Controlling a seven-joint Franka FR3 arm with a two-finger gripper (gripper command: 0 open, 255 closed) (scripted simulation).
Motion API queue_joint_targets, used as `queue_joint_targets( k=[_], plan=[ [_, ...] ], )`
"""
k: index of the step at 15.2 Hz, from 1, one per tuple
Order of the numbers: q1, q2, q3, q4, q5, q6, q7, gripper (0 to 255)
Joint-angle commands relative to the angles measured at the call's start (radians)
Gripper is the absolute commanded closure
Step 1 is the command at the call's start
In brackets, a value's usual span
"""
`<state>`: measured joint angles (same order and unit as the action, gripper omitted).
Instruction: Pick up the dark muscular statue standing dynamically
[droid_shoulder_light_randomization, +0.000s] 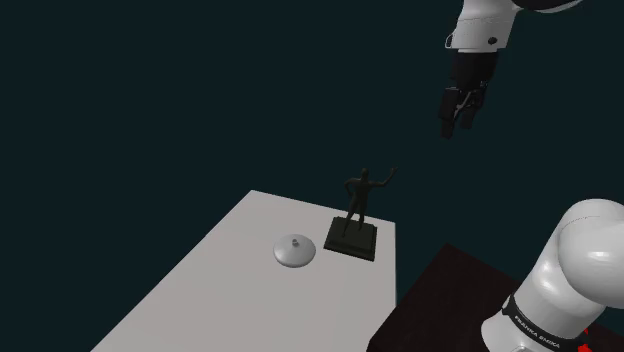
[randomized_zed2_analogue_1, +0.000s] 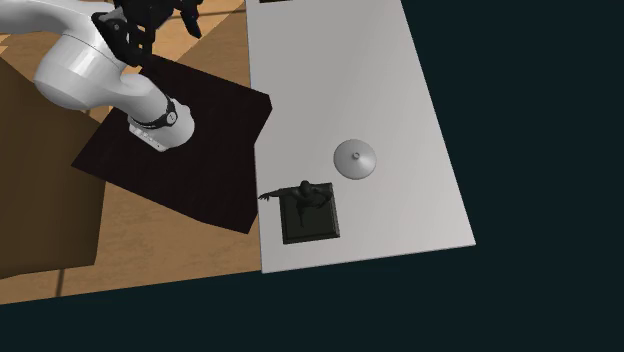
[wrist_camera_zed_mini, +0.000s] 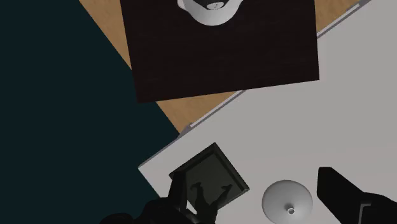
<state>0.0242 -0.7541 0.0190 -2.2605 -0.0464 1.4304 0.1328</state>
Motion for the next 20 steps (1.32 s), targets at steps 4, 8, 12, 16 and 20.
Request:
queue_joint_targets(
  k=[4, 8, 12, 16, 20],
  plan=[
    [-0.006, 0.069, -0.015, -0.023, -0.016, 0.096, -0.014, 0],
    [-0.015, 0.176, -0.033, -0.035, -0.034, 0.219, -0.031, 0],
    [-0.023, 0.297, -0.051, -0.024, -0.050, 0.335, -0.046, 0],
    [-0.031, 0.429, -0.067, 0.009, -0.062, 0.440, -0.061, 0],
    [-0.039, 0.569, -0.081, 0.064, -0.069, 0.531, -0.075, 0]
  ],
)
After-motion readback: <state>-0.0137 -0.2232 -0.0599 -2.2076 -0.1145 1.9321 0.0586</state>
